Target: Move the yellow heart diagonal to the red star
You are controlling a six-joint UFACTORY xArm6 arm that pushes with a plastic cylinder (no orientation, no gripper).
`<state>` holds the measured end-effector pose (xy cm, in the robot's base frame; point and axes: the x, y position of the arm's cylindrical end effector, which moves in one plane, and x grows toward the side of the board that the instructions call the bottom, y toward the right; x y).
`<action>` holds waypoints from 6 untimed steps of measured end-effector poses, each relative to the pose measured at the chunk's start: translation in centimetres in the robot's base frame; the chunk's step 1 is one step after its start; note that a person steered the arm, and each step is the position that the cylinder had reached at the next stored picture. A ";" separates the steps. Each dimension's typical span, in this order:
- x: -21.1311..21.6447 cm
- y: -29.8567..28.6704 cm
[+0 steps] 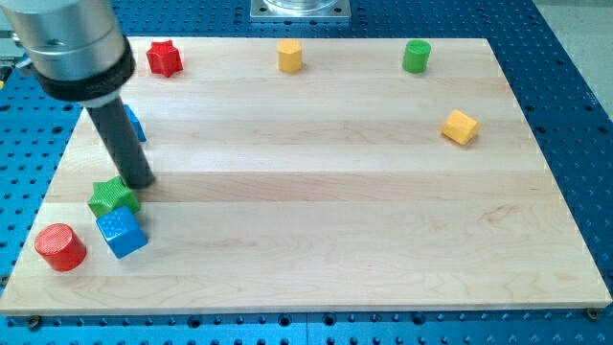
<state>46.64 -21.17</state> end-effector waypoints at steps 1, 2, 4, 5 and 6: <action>2.2 -0.8; 2.5 -0.4; -2.6 18.1; -1.7 27.5; -0.9 40.2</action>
<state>45.78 19.02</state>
